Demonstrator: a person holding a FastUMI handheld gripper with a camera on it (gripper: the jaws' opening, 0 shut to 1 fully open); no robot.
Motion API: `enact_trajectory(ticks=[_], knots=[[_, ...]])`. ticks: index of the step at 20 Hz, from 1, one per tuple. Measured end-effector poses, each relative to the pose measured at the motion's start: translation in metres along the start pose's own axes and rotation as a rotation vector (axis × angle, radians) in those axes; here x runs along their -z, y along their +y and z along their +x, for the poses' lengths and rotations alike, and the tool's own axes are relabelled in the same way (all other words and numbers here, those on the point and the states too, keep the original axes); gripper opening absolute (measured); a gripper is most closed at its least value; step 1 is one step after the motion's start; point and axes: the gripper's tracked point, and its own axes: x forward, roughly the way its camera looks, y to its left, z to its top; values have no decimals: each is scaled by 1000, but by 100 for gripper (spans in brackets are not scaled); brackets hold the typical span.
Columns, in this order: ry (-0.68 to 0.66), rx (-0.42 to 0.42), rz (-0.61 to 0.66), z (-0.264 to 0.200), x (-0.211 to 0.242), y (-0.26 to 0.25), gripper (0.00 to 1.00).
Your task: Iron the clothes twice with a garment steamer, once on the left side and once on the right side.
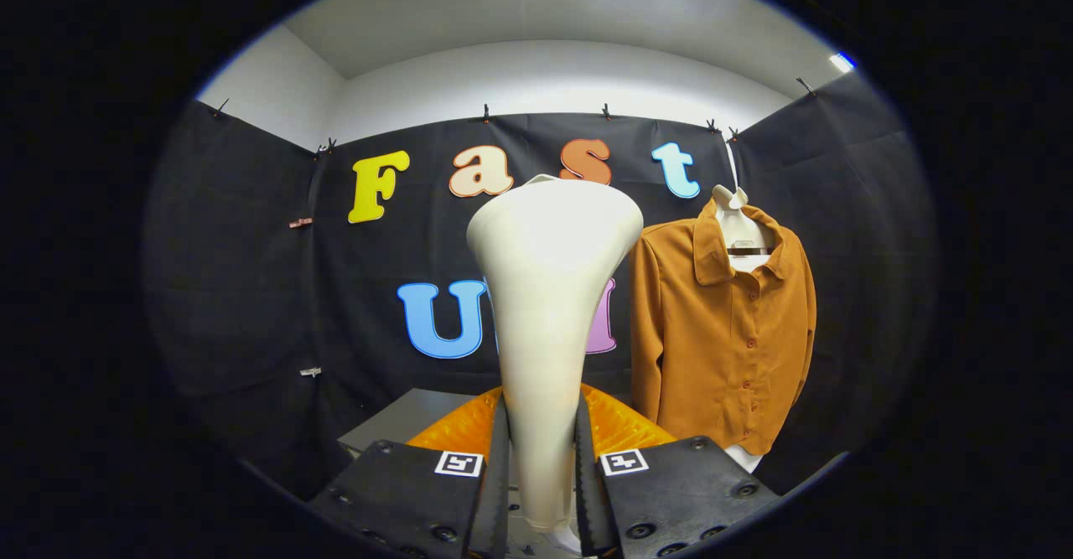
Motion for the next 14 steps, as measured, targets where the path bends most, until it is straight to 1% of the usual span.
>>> enact_trajectory(ticks=[14], knots=[[-23,-42,-18,1,-8,10,36]])
